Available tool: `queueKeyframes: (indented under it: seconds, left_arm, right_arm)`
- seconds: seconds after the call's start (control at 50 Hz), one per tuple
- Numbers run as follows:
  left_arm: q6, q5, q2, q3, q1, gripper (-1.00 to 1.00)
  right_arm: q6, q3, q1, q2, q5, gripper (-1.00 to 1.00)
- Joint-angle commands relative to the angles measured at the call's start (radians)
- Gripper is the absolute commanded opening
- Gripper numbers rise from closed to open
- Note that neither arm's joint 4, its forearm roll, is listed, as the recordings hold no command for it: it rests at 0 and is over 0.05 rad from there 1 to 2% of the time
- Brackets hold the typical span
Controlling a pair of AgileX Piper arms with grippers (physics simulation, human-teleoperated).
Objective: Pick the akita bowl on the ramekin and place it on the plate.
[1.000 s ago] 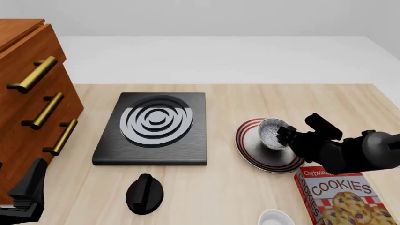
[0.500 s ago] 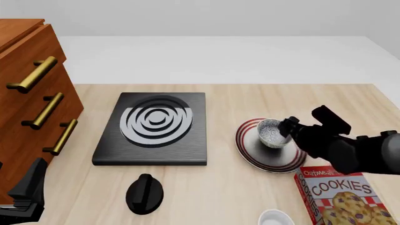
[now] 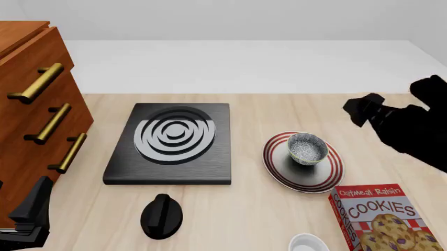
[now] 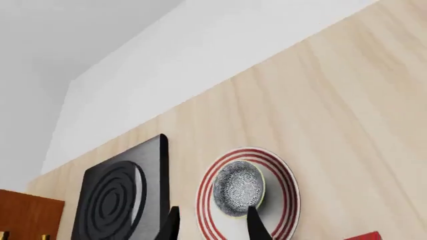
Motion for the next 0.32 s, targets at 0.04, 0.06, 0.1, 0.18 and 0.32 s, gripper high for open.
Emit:
queueKeyframes:
  seconds: [0.04, 0.06, 0.1, 0.18, 0.32]
  left_arm:
    - [0.000, 0.000, 0.000, 0.000, 0.000, 1.00]
    - [0.000, 0.000, 0.000, 0.000, 0.000, 1.00]
    - [0.000, 0.000, 0.000, 0.000, 0.000, 1.00]
    - [0.000, 0.000, 0.000, 0.000, 0.000, 1.00]
    - [0.000, 0.000, 0.000, 0.000, 0.000, 1.00]
  right_arm:
    - [-0.099, -0.055, -0.009, -0.321, 0.256, 1.00]
    - [-0.082, -0.051, -0.005, -0.342, 0.268, 1.00]
    - [-0.128, -0.076, -0.011, -0.391, 0.313, 1.00]
    - [-0.127, -0.099, -0.001, -0.502, 0.393, 1.00]
    - [-0.156, -0.129, -0.005, -0.637, 0.486, 1.00]
